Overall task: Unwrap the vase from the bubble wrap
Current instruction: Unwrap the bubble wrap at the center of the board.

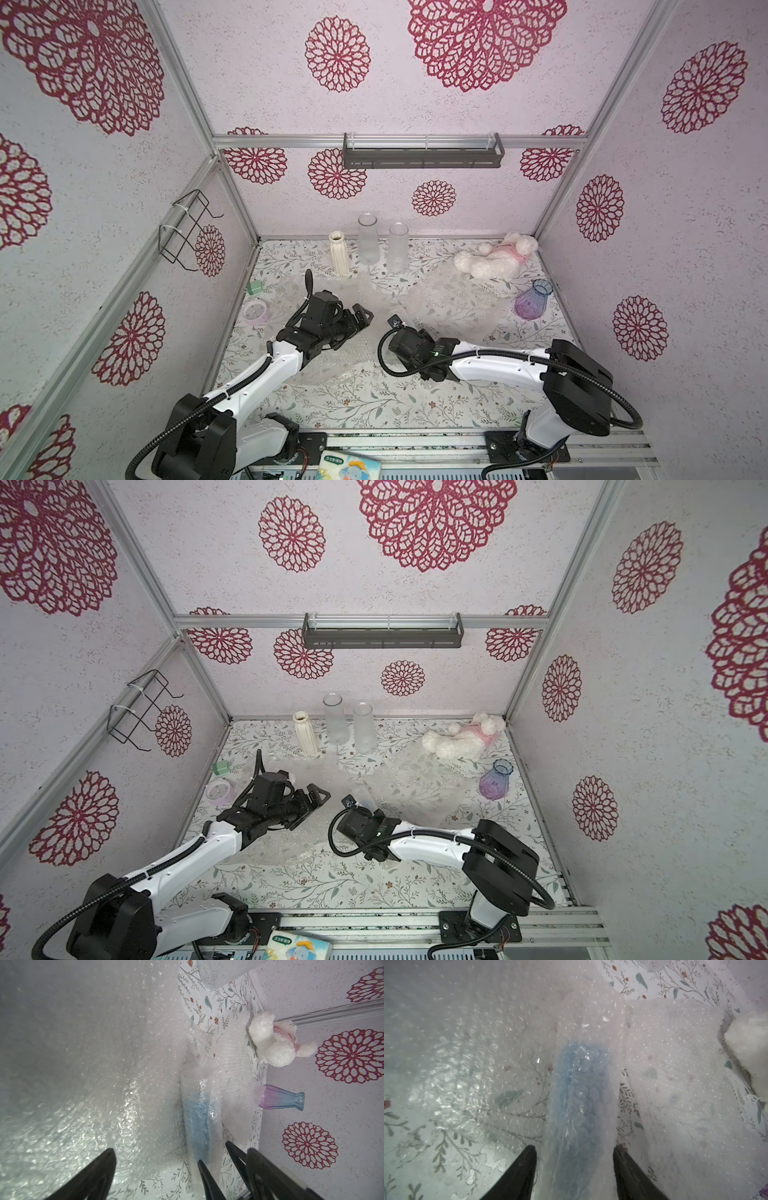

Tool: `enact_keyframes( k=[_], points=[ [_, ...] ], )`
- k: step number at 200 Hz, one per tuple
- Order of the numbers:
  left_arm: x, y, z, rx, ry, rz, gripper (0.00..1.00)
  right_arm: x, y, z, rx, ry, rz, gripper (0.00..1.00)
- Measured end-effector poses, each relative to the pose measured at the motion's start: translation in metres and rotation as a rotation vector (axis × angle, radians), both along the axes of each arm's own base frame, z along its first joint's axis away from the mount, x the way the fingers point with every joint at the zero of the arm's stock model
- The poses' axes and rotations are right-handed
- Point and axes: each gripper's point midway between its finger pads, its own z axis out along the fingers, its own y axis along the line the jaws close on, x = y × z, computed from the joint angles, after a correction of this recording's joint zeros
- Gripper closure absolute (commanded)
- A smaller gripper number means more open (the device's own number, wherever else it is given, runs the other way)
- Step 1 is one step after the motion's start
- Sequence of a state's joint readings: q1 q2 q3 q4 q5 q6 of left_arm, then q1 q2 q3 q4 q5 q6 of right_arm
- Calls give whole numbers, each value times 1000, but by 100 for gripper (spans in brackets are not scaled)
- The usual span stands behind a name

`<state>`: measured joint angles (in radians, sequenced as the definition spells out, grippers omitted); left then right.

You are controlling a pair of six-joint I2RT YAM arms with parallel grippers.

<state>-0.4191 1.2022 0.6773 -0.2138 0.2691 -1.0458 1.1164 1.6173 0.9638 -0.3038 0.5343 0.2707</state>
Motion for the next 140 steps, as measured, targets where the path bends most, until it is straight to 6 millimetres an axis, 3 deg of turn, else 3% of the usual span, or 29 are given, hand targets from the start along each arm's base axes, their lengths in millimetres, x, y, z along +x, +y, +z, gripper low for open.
enact_keyframes(
  k=[49,101,140],
  points=[
    [0,-6,-1,-25,7,-24,0,1,-9,1,-9,-11,-17,68],
    [2,-9,-6,-23,25,-32,0,16,-41,8,114,12,-110,94],
    [7,-14,-2,-22,19,-46,0,23,-59,7,212,40,-169,99]
  ],
)
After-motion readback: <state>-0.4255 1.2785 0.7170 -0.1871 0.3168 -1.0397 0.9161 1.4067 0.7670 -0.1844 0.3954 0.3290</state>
